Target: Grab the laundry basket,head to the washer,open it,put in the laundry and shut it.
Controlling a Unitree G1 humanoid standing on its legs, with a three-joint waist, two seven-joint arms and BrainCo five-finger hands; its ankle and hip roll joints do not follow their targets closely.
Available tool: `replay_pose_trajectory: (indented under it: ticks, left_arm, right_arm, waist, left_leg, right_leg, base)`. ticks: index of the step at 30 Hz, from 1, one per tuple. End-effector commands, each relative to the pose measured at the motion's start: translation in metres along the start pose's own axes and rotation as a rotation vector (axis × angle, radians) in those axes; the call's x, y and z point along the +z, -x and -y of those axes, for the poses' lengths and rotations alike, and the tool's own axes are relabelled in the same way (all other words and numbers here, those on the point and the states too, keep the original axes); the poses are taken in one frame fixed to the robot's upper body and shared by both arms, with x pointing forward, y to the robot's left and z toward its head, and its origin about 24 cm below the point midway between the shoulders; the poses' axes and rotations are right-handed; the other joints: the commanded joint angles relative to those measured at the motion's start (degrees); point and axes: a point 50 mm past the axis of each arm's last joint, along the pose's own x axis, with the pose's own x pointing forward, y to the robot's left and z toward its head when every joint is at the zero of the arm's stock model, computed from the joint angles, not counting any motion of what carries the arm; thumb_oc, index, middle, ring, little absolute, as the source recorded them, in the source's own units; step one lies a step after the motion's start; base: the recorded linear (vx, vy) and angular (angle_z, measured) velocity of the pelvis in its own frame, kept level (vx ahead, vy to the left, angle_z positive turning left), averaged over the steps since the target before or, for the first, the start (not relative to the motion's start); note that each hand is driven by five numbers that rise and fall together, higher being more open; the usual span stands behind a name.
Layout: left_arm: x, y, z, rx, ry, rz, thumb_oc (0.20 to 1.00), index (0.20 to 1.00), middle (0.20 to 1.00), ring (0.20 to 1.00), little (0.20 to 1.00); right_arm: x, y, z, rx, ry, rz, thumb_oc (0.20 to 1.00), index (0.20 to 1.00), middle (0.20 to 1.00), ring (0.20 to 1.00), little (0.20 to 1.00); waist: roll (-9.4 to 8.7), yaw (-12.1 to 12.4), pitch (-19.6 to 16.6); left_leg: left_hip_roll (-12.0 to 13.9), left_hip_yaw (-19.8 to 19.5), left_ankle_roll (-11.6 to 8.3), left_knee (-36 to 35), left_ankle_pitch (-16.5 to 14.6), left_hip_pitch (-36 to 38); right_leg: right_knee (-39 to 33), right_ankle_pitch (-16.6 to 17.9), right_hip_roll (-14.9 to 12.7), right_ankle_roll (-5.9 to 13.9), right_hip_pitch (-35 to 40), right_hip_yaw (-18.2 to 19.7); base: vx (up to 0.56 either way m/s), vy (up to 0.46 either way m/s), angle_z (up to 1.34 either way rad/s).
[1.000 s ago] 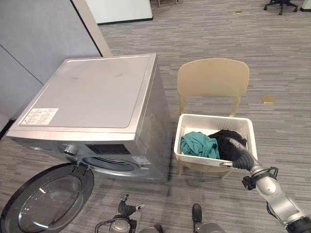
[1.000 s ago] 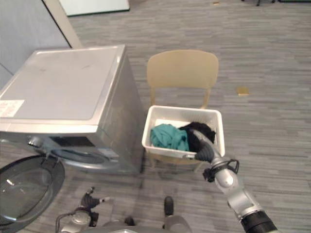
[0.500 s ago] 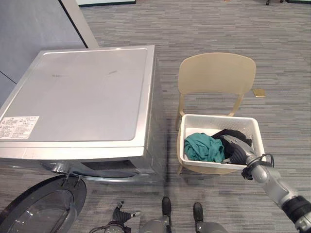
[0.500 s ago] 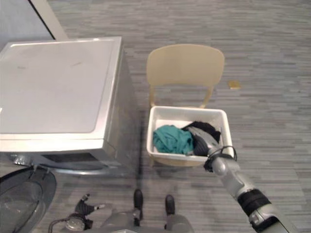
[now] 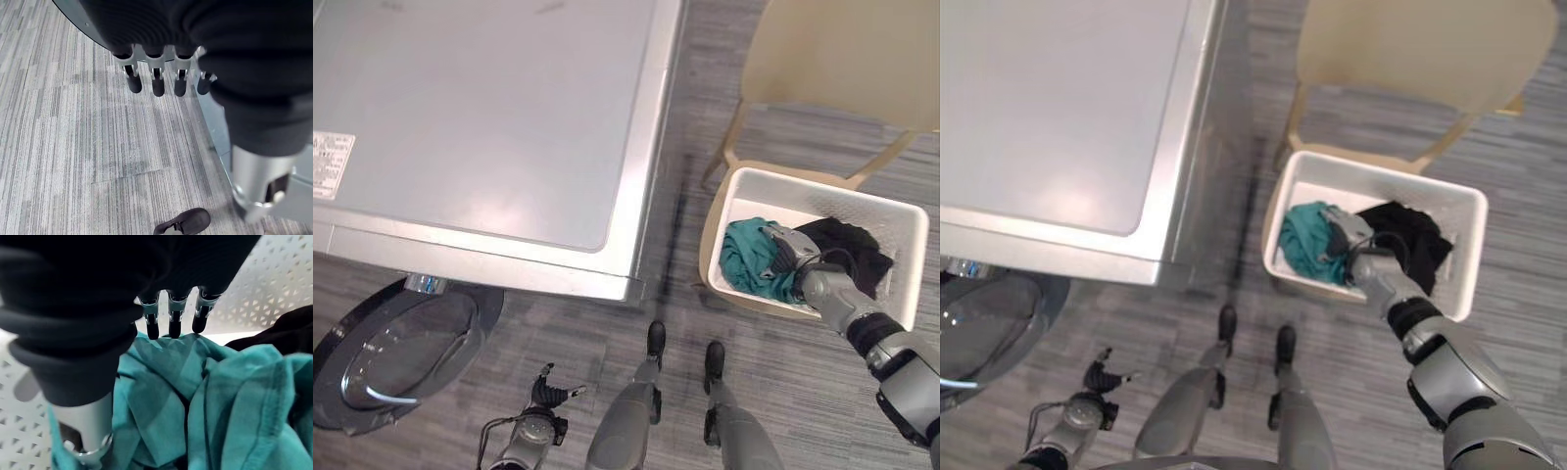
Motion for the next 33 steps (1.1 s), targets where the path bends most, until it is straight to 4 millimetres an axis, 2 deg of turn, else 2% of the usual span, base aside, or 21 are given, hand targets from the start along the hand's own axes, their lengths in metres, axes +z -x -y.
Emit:
replay_pose_trajectory:
  ticks: [1,2,3,4,5,12,13,15,17,19,22,23,25,26,27,28,29,30,31,32,33]
  left_arm:
    - [0.021,-0.008,-0.01,0.038,0.013,0.069,1.0,1.0,1.0,1.0,1.0]
    - [0.025,-0.009,-0.01,0.039,0.017,0.081,1.0,1.0,1.0,1.0,1.0]
    - [0.028,-0.009,-0.01,0.039,0.02,0.09,1.0,1.0,1.0,1.0,1.0]
    - [0.031,-0.01,-0.01,0.04,0.024,0.097,1.0,1.0,1.0,1.0,1.0]
    - [0.031,-0.01,-0.01,0.04,0.024,0.097,1.0,1.0,1.0,1.0,1.0]
    - [0.026,-0.007,-0.002,0.031,0.044,0.078,1.0,1.0,1.0,1.0,1.0]
    - [0.021,-0.006,0.0,0.029,0.054,0.057,1.0,1.0,1.0,1.0,1.0]
    - [0.019,-0.005,0.001,0.028,0.054,0.047,1.0,1.0,1.0,1.0,1.0]
    - [0.014,-0.003,0.001,0.03,0.066,0.031,1.0,1.0,1.0,1.0,1.0]
    - [0.0,0.002,-0.002,0.039,0.082,-0.013,1.0,1.0,1.0,1.0,1.0]
    - [-0.008,0.006,-0.002,0.04,0.08,-0.035,1.0,1.0,1.0,1.0,1.0]
    - [-0.015,0.008,-0.002,0.038,0.093,-0.058,1.0,1.0,1.0,1.0,1.0]
    - [-0.019,0.01,-0.004,0.047,0.11,-0.071,1.0,1.0,1.0,1.0,1.0]
    - [-0.02,0.01,-0.004,0.046,0.108,-0.072,1.0,1.0,1.0,1.0,1.0]
    - [-0.023,0.012,-0.008,0.058,0.132,-0.08,1.0,1.0,1.0,1.0,1.0]
    - [-0.023,0.012,-0.008,0.058,0.131,-0.081,1.0,1.0,1.0,1.0,1.0]
    - [-0.024,0.014,-0.01,0.069,0.145,-0.076,1.0,1.0,1.0,1.0,1.0]
    - [-0.024,0.014,-0.01,0.069,0.144,-0.076,1.0,1.0,1.0,1.0,1.0]
    - [-0.019,0.013,-0.012,0.071,0.143,-0.056,1.0,1.0,1.0,1.0,1.0]
    - [0.002,0.009,-0.022,0.097,0.143,0.034,1.0,1.0,1.0,1.0,1.0]
    - [0.002,0.009,-0.023,0.097,0.143,0.034,1.0,1.0,1.0,1.0,1.0]
  right_arm:
    - [0.004,-0.014,0.032,-0.107,0.091,-0.02,1.0,1.0,1.0,1.0,1.0]
    - [0.002,-0.016,0.034,-0.113,0.085,-0.039,1.0,1.0,1.0,1.0,1.0]
    - [0.001,-0.016,0.035,-0.117,0.072,-0.055,0.608,0.608,0.608,0.608,0.608]
    - [0.002,-0.017,0.038,-0.129,0.063,-0.057,0.344,0.344,0.344,0.344,0.344]
    - [0.002,-0.017,0.038,-0.129,0.063,-0.057,0.2,0.2,0.2,0.2,0.2]
    - [0.014,-0.006,0.032,-0.21,-0.119,0.018,0.2,0.2,0.2,0.2,0.2]
    - [0.018,0.004,0.031,-0.245,-0.163,0.068,0.2,0.2,0.2,0.2,0.2]
    - [0.019,0.01,0.031,-0.262,-0.177,0.088,0.2,0.2,0.2,0.2,0.2]
    - [0.023,0.022,0.033,-0.304,-0.228,0.14,0.2,0.2,0.2,0.2,0.2]
    - [0.024,0.044,0.033,-0.341,-0.339,0.196,0.2,0.2,0.2,0.2,0.2]
    - [0.025,0.058,0.033,-0.354,-0.43,0.232,0.2,0.2,0.2,0.2,0.2]
    - [0.033,0.072,0.037,-0.366,-0.552,0.298,0.2,0.2,0.2,0.2,0.2]
    - [0.038,0.086,0.039,-0.361,-0.681,0.363,0.2,0.2,0.2,0.2,0.2]
    - [0.038,0.086,0.039,-0.359,-0.682,0.361,0.2,0.2,0.2,0.2,0.2]
    - [0.047,0.098,0.038,-0.324,-0.834,0.431,0.2,0.2,0.2,0.2,0.2]
    - [0.047,0.098,0.038,-0.323,-0.835,0.43,0.2,0.2,0.2,0.2,0.2]
    - [0.063,0.109,0.04,-0.284,-0.964,0.538,0.2,0.2,0.2,0.2,0.2]
    - [0.063,0.109,0.04,-0.283,-0.964,0.537,0.2,0.2,0.2,0.2,0.2]
    - [0.071,0.115,0.043,-0.266,-1.007,0.6,0.2,0.2,0.2,0.2,0.2]
    - [0.086,0.123,0.05,-0.244,-1.062,0.711,0.2,0.2,0.2,0.2,0.2]
    - [0.086,0.123,0.05,-0.244,-1.062,0.712,0.2,0.2,0.2,0.2,0.2]
  waist:
    - [-1.29,1.55,1.06]
    - [-1.13,1.87,1.42]
    - [-0.95,2.05,1.59]
    - [-0.91,2.15,1.73]
    - [-0.9,2.14,1.73]
    - [-1.86,1.25,0.54]
    - [-2.3,0.37,-0.28]
    - [-2.44,0.1,-0.75]
    - [-2.66,-0.73,-1.96]
    - [-3.02,-1.83,-4.17]
    - [-3.13,-2.41,-5.7]
    - [-3.17,-3.15,-7.08]
    - [-3.17,-3.7,-8.32]
    - [-3.19,-3.64,-8.3]
    - [-3.17,-4.11,-9.17]
    - [-3.18,-4.05,-9.17]
    - [-3.09,-4.2,-9.4]
    - [-3.1,-4.16,-9.38]
    - [-2.93,-4.2,-8.99]
    - [-1.75,-4.63,-7.62]
    - [-1.83,-4.65,-7.61]
  left_leg:
    - [-1.01,-0.27,-1.87,5.03,-5.11,-2.1]
    - [-1.02,-0.53,-1.91,5.14,-4.92,-2.75]
    - [-1.09,-0.7,-1.93,5.11,-4.78,-3.12]
    - [-1.09,-0.9,-1.98,5.05,-4.63,-3.31]
    - [-1.09,-0.91,-1.98,5.04,-4.62,-3.32]
    - [-1.52,-2.11,-1.99,2.27,-4.51,0.52]
    - [-1.33,-1.9,-1.94,1.37,-4.99,2.88]
    - [-1.29,-1.84,-1.87,0.95,-5.24,4.05]
    - [-1.25,-1.57,-1.63,0.59,-6.01,6.61]
    - [-1.32,-1.17,-1.28,0.24,-7.09,10.31]
    - [-1.48,-0.97,-1.03,0.05,-7.76,12.59]
    - [-1.53,-0.69,-0.86,0.08,-8.35,14.47]
    - [-1.6,-0.38,-0.62,0.3,-8.98,16.1]
    - [-1.61,-0.38,-0.62,0.29,-9.01,16.2]
    - [-1.45,-0.08,-0.47,0.37,-9.34,17.62]
    - [-1.44,-0.05,-0.47,0.36,-9.37,17.71]
    - [-1.22,0.34,-0.24,0.27,-9.28,18.53]
    - [-1.22,0.37,-0.24,0.25,-9.29,18.58]
    - [-0.95,0.25,-0.14,0.01,-8.91,18.68]
    - [0.15,-0.94,0.12,0.14,-6.65,16.61]
    - [0.08,-0.93,0.11,0.19,-6.68,16.58]
  right_leg:
    - [5.2,0.64,-3.17,3.69,-3.32,-0.44]
    - [5.05,0.78,-3.27,3.71,-3.63,-0.6]
    - [4.87,0.86,-3.24,3.74,-3.93,-0.66]
    - [4.68,0.96,-3.23,3.81,-4.06,-0.76]
    - [4.67,0.97,-3.23,3.8,-4.06,-0.78]
    - [3.0,0.76,-2.89,4.09,-0.6,-1.11]
    - [2.79,0.47,-2.91,4.24,1.24,-1.39]
    - [2.57,0.32,-2.96,4.3,2.28,-1.49]
    - [2.34,0.04,-3.08,4.45,4.37,-1.47]
    - [1.9,-0.11,-3.39,4.8,7.54,-1.49]
    - [1.67,-0.23,-3.5,4.95,9.38,-1.38]
    - [1.84,-0.43,-3.61,5.07,10.84,-1.24]
    - [2.42,-0.79,-3.57,5.18,12.03,-1.03]
    - [2.43,-0.82,-3.57,5.19,12.12,-1.02]
    - [3.24,-0.85,-3.33,5.29,12.62,-0.62]
    - [3.27,-0.88,-3.32,5.29,12.68,-0.59]
    - [4.72,-0.79,-3.05,5.46,12.65,-0.12]
    - [4.77,-0.82,-3.05,5.46,12.65,-0.09]
    - [6.9,-1.11,-2.88,5.62,12.14,0.39]
    - [15.41,-4.1,-0.27,5.47,10.59,4.44]
    - [15.8,-4.35,-0.34,5.47,10.4,4.46]
  base:
    - [-0.04,-0.024,0.1]
    - [-0.04,-0.019,0.18]
    - [-0.02,-0.02,0.18]
    - [-0.01,-0.007,0.19]
    - [0.02,-0.017,0.08]
    - [0.05,-0.018,0.1]
    - [0.08,-0.011,0.15]
    - [0.08,-0.006,0.15]
    - [0.13,0.018,0.01]
    - [0.16,0.027,-0.07]
    - [0.09,0.047,-0.11]
    - [0.06,0.057,-0.27]
    - [0.04,0.058,-0.13]
    - [-0.01,0.045,-0.08]
    - [0.0,0.024,-0.18]
    - [-0.05,0.029,-0.33]
    - [-0.05,0.005,-0.24]
    - [-0.13,-0.021,-0.22]
    - [-0.37,-0.082,-0.17]
    - [-0.37,-0.084,-0.17]
    - [-0.29,-0.057,-0.03]
